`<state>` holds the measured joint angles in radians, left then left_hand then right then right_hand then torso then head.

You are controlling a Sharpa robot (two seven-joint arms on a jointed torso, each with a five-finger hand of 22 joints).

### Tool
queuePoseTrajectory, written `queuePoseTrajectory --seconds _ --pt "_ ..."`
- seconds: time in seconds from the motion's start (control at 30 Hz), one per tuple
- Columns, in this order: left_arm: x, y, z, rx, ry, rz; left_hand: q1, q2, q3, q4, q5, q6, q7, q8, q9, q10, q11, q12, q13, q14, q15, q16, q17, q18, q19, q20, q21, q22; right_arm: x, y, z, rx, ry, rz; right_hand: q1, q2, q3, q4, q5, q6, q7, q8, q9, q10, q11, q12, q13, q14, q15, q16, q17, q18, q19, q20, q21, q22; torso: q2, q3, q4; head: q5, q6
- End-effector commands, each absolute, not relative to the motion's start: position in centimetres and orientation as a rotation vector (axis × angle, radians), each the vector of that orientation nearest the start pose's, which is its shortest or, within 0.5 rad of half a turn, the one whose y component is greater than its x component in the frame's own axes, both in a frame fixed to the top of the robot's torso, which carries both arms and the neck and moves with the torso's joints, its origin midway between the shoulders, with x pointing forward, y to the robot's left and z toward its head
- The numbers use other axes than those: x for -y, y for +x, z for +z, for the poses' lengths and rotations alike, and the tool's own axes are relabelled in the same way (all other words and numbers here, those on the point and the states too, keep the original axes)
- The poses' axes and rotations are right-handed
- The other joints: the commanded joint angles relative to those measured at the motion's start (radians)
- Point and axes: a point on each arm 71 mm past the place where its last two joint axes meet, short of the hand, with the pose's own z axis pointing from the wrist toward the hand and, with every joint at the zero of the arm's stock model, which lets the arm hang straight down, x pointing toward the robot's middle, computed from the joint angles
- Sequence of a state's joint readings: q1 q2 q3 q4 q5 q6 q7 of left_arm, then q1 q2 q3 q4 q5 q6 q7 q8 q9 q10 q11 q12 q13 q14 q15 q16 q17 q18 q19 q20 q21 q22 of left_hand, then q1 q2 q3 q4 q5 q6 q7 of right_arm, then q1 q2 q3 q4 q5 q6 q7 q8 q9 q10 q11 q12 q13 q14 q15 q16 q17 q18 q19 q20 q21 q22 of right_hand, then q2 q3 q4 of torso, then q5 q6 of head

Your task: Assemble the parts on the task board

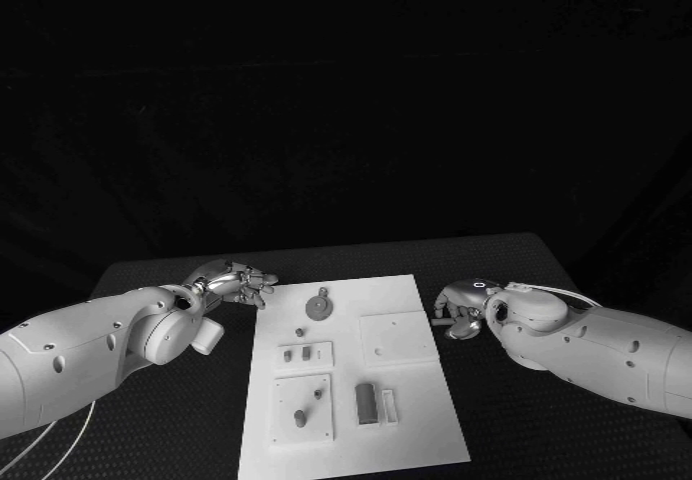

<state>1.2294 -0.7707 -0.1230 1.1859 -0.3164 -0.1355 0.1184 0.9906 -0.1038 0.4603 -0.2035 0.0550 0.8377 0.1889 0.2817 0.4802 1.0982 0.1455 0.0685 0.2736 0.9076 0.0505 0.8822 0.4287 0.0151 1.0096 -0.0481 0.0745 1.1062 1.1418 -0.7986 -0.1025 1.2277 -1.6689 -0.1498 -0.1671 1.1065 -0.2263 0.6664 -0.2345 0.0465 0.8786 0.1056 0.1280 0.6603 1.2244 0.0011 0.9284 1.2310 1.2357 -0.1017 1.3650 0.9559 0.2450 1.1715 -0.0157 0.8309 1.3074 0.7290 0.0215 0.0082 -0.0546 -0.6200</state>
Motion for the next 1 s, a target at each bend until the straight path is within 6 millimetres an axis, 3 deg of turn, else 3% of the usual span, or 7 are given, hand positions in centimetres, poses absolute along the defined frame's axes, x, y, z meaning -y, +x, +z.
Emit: queuePoseTrajectory --seconds 0.03,0.2,0.3,0.53,0.77,1.0 --pt "-26.88 53.35 -22.49 -1.787 -0.925 -1.132 -0.005 0.006 0.0 0.005 -0.001 -0.007 0.001 0.006 -0.001 -0.004 -0.001 0.002 0.001 -0.007 0.003 -0.005 0.001 0.011 -0.004 0.002 -0.003 0.0 27.26 50.65 -27.3 -1.924 -0.326 0.204 0.003 0.02 -0.001 -0.003 0.003 0.023 0.001 0.013 0.003 0.009 -0.005 0.006 0.0 0.008 -0.006 0.005 0.001 0.017 0.002 -0.004 0.009 0.021 0.0 -0.0006 0.0009 -0.001 -0.001" --pt "-26.96 53.35 -22.5 -1.788 -0.927 -1.129 -0.006 0.006 0.0 0.005 -0.001 -0.007 0.001 0.006 -0.001 -0.004 -0.001 0.002 0.001 -0.007 0.003 -0.005 0.001 0.011 -0.004 0.003 -0.003 0.0 27.23 50.55 -27.62 -1.914 -0.338 0.21 0.023 0.093 -0.002 -0.041 0.003 0.067 -0.005 0.041 0.009 0.016 -0.011 0.01 -0.001 0.013 -0.01 0.009 0.001 0.017 0.001 -0.005 0.015 0.022 0.0 -0.0005 0.0008 -0.002 -0.003" --pt "-26.97 53.34 -22.5 -1.788 -0.927 -1.128 -0.006 0.007 0.0 0.005 -0.002 -0.007 0.001 0.006 -0.001 -0.004 -0.001 0.002 0.001 -0.007 0.003 -0.005 0.001 0.011 -0.004 0.003 -0.003 0.0 27.16 50.55 -27.51 -1.896 -0.34 0.223 0.021 0.121 -0.005 -0.053 0.003 0.083 -0.009 0.052 0.011 0.019 -0.014 0.013 -0.001 0.015 -0.012 0.012 0.001 0.017 0.001 -0.005 0.019 0.022 0.0 0.0 0.0002 -0.001 -0.003" --pt "-26.92 53.34 -22.51 -1.791 -0.927 -1.129 -0.007 0.008 -0.001 0.006 -0.002 -0.007 0.001 0.006 -0.001 -0.004 0.0 0.002 0.001 -0.007 0.003 -0.005 0.001 0.011 -0.004 0.003 -0.003 0.0 27.05 50.62 -27.49 -1.884 -0.36 0.226 0.021 0.159 -0.008 -0.057 0.003 0.112 -0.015 0.069 0.014 0.022 -0.02 0.025 0.004 0.018 -0.017 0.021 0.005 0.017 0.001 -0.006 0.028 0.023 0.0 0.0005 -0.0002 -0.002 -0.003" --pt "-26.95 53.34 -22.52 -1.792 -0.926 -1.126 -0.007 0.008 -0.001 0.007 -0.002 -0.008 0.001 0.006 -0.001 -0.004 0.0 0.002 0.001 -0.007 0.003 -0.006 0.002 0.011 -0.004 0.003 -0.004 0.0 27.27 50.62 -27.63 -1.865 -0.443 0.183 0.044 0.158 -0.008 -0.06 0.003 0.131 -0.022 0.081 0.017 0.024 -0.027 0.034 0.001 0.028 -0.021 0.039 0.028 0.017 -0.003 -0.009 0.042 0.025 0.0 -0.0002 -0.0008 -0.005 -0.003" --pt "-27.0 53.33 -22.53 -1.793 -0.927 -1.124 -0.008 0.009 -0.001 0.007 -0.003 -0.008 0.002 0.006 -0.001 -0.005 0.0 0.001 0.001 -0.007 0.003 -0.006 0.002 0.011 -0.005 0.003 -0.004 0.0 27.15 50.32 -27.72 -1.816 -0.561 0.158 0.079 0.127 -0.012 -0.06 0.003 0.145 -0.034 0.094 0.025 0.03 -0.037 0.042 -0.007 0.044 -0.021 0.06 0.067 0.017 -0.009 -0.007 0.061 0.025 0.0 0.0 -0.0005 -0.007 -0.004"
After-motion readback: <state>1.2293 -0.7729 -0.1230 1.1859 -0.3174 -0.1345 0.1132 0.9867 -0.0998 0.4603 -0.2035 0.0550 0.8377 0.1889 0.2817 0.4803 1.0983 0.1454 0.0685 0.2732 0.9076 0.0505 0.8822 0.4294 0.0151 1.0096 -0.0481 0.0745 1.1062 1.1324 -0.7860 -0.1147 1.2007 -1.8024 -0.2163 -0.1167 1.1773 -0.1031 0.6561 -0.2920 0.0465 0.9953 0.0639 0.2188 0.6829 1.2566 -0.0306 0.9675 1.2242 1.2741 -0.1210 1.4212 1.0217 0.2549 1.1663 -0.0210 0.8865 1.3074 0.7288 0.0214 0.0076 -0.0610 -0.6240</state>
